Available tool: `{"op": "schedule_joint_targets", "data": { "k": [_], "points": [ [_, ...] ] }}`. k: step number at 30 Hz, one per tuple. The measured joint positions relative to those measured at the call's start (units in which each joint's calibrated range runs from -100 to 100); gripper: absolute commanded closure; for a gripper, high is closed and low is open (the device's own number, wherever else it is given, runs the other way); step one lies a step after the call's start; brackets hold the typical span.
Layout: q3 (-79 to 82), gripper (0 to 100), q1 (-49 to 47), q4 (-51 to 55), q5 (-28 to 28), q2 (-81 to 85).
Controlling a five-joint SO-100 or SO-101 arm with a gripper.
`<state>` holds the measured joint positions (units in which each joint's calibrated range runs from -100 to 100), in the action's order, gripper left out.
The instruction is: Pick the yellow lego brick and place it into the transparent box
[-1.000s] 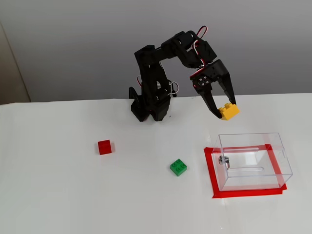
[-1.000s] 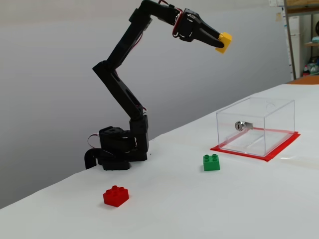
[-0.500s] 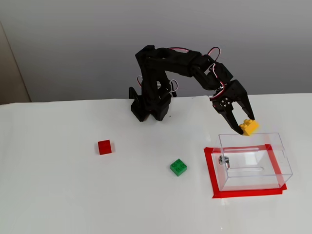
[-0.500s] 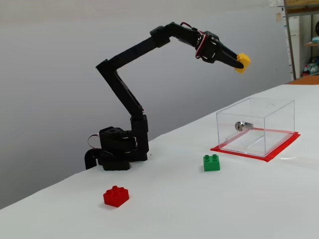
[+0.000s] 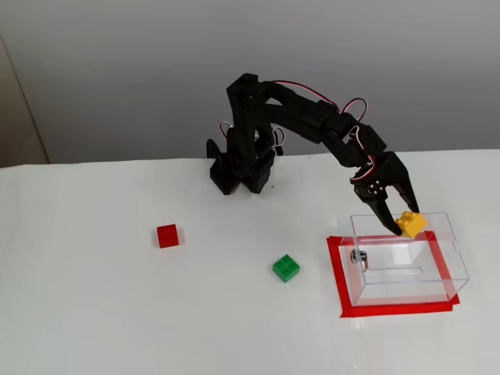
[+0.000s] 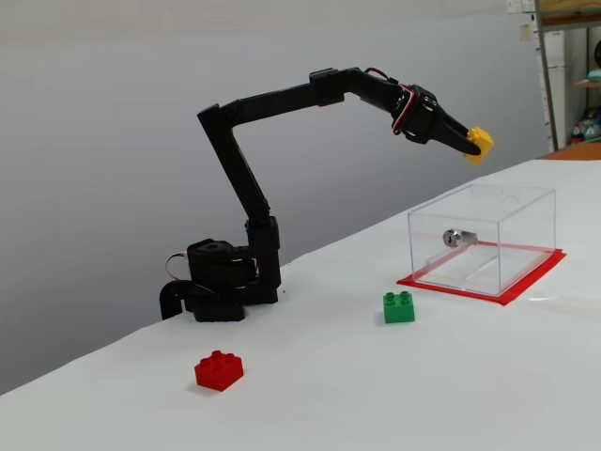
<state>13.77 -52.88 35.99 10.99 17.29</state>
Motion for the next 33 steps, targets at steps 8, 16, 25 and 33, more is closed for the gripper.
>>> {"op": "schedule_joint_targets", "data": {
  "k": [8, 16, 25, 33],
  "points": [
    [0.0, 92, -1.4, -1.1, 0.0, -1.5],
    [0.0, 90, -1.4, -1.1, 0.0, -1.5],
    [1.1, 71, -1.4, -1.1, 0.0, -1.5],
    [2.8, 71, -1.4, -1.1, 0.0, -1.5]
  ]
}}
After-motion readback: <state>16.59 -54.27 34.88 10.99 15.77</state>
